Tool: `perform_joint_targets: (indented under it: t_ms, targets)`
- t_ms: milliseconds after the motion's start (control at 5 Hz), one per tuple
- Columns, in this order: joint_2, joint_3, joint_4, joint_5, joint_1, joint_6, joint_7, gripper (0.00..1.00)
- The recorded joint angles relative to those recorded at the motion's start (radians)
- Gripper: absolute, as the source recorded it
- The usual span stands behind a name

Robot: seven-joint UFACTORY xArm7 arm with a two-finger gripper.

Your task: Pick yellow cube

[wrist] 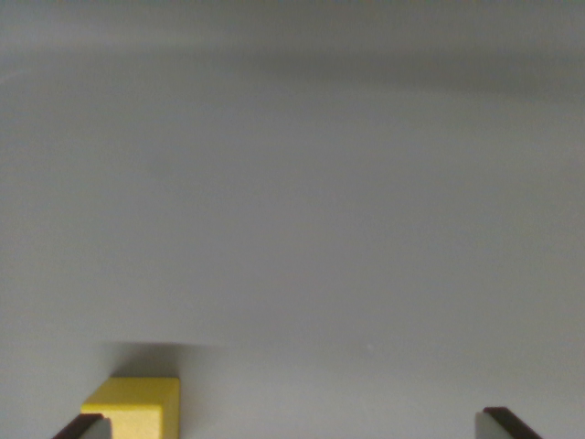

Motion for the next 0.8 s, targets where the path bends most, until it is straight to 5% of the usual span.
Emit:
perform_joint_targets:
  t_ms: [600, 800]
  targets:
    - [0.015, 0.012, -0.036, 0.0034, 0.0067, -0.047, 0.011, 0.00]
    - [0.029, 0.024, -0.072, 0.0068, 0.0135, -0.095, 0.022, 0.00]
